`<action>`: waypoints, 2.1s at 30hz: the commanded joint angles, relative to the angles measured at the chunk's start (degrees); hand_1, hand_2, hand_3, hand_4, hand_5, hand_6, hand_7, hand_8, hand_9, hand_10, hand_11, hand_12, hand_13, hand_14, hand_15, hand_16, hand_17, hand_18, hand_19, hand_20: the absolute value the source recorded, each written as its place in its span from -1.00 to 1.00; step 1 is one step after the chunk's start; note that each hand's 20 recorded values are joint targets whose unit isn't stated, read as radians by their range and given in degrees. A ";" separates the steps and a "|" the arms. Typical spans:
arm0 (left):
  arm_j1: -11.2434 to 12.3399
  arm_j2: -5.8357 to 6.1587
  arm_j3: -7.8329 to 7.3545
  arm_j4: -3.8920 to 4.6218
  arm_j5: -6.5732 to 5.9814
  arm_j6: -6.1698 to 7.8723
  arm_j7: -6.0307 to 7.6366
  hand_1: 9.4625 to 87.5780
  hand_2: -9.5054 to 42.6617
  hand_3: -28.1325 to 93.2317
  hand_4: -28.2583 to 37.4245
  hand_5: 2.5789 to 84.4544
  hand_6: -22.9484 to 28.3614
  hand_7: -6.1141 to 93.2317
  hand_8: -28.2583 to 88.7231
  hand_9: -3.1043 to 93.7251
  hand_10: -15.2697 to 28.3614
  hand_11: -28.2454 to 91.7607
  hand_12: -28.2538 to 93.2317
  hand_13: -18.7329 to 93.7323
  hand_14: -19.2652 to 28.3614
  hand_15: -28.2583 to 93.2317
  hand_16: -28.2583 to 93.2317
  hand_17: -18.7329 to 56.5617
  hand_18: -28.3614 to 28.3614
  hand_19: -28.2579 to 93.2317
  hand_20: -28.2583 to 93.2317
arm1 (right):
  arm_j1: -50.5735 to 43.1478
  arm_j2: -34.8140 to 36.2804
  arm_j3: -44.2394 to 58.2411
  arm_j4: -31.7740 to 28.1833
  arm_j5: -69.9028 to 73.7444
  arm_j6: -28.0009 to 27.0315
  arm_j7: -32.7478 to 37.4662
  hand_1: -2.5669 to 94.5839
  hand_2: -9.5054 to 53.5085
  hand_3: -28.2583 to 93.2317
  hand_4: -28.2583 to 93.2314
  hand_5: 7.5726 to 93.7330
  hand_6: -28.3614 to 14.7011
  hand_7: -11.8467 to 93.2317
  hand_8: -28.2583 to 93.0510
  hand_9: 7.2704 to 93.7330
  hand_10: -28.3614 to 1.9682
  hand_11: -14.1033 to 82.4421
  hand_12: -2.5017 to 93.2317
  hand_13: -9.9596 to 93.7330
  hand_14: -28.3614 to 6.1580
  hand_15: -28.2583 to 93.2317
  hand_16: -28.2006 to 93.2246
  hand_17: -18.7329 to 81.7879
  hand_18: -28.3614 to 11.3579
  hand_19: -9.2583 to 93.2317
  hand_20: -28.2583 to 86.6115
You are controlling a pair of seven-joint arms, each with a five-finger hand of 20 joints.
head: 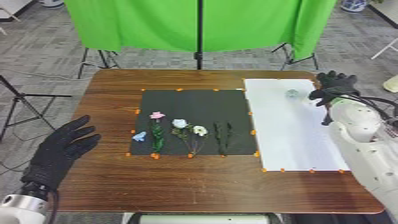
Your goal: Arrange flowers
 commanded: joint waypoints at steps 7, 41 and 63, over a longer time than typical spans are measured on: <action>0.15 -0.14 -0.32 0.31 0.11 -0.70 -0.97 -0.55 -0.62 0.65 -0.85 -0.21 -0.01 -0.31 -0.75 -0.32 0.30 0.01 -0.30 -0.21 0.45 0.20 -0.55 -0.64 0.80 0.29 -0.39 | -2.49 -0.21 -1.64 2.30 -3.54 5.44 -3.90 -0.47 -1.00 0.97 -1.00 -0.43 0.15 0.00 -0.93 -0.40 0.23 0.02 -0.52 -0.10 0.18 -0.03 -0.26 -0.38 -0.55 0.37 -0.19; -0.10 -0.54 0.62 0.25 0.15 -0.27 -0.70 -0.55 -0.63 0.65 -0.84 -0.21 -0.01 -0.32 -0.74 -0.30 0.30 0.00 -0.30 -0.21 0.45 0.20 -0.55 -0.64 0.79 0.29 -0.39 | 0.86 -11.10 -19.34 -7.16 -8.35 20.62 -22.55 -0.02 -1.00 0.93 -0.99 0.45 0.34 0.30 -0.81 0.74 0.66 -0.02 0.10 0.71 0.46 0.55 -0.14 0.07 -0.43 0.82 0.20; -0.13 -0.41 0.51 0.43 0.15 -0.43 -1.07 -0.56 -0.63 0.65 -0.84 -0.21 0.00 -0.32 -0.74 -0.30 0.30 0.00 -0.30 -0.20 0.44 0.20 -0.55 -0.64 0.80 0.29 -0.39 | -0.30 -9.63 -19.02 -7.13 -12.90 15.93 -22.11 -0.13 -1.00 0.84 -1.00 0.25 0.41 0.27 -0.79 0.59 0.64 -0.10 0.08 0.58 0.49 0.50 -0.09 -0.08 -0.41 0.66 0.21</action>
